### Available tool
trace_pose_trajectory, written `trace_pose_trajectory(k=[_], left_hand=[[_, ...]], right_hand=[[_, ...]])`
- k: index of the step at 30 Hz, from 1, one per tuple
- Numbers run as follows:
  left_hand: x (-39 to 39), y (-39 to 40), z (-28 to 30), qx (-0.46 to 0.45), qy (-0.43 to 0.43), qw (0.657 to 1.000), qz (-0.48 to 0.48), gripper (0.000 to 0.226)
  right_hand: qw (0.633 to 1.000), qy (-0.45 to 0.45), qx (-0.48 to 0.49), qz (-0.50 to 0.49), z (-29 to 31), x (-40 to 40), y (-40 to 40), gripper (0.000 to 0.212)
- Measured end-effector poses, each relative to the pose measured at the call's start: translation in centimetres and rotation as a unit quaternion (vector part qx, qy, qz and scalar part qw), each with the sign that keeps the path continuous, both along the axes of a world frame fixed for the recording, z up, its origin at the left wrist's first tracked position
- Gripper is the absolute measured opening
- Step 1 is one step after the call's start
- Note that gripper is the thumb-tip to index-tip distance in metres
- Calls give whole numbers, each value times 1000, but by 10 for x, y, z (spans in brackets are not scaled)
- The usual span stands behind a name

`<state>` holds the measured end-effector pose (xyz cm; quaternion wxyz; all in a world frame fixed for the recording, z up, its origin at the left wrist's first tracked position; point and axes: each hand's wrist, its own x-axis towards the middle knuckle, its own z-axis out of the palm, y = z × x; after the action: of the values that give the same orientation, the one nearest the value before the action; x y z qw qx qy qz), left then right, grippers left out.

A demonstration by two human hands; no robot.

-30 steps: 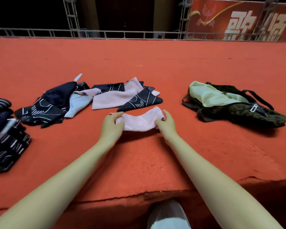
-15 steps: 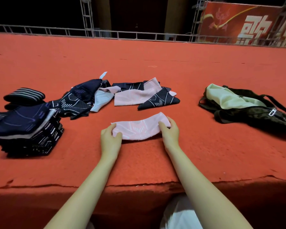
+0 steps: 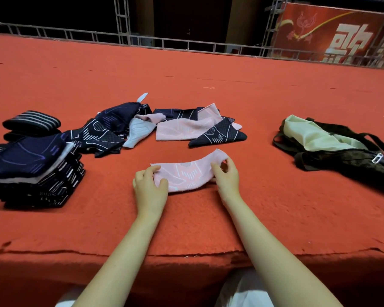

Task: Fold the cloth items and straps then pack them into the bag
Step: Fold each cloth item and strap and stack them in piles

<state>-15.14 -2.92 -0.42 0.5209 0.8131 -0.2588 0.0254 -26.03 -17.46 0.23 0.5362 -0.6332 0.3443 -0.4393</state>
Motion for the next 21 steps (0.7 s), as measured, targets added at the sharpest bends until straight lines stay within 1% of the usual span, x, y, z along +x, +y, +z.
trace_pose_trajectory(k=[2,4,6,9,13,15,17,20,21], left_hand=[[1,-1,-1,-5,-3,1000,6,38],[2,-2,-3,-4,-8,1000,8,36],[2,-2,-3,6,-22,1000,10,33],[1,-4,-3,28,-54,998,8,31],[-2,-7,-4,42,-95,995,-15,29],[-2,-8,-5,47,-113,992,-20,29],[-3,-7,-4,41,-129,991,-21,29],[-4,-9,-2,29,-134,990,-43,34],[-3,-11,-1,44,-123,990,-58,36]], right_hand=[[998,13,-55,14,1,4,1,46],[992,39,-118,32,2,9,3,52],[982,83,-165,40,-1,12,5,59],[955,170,-240,40,-3,10,12,61],[908,247,-319,113,-5,10,14,59],[895,263,-336,129,-6,10,15,57],[892,263,-335,149,-7,9,16,51],[896,247,-320,185,-7,8,16,27],[905,240,-295,190,-7,7,15,26]])
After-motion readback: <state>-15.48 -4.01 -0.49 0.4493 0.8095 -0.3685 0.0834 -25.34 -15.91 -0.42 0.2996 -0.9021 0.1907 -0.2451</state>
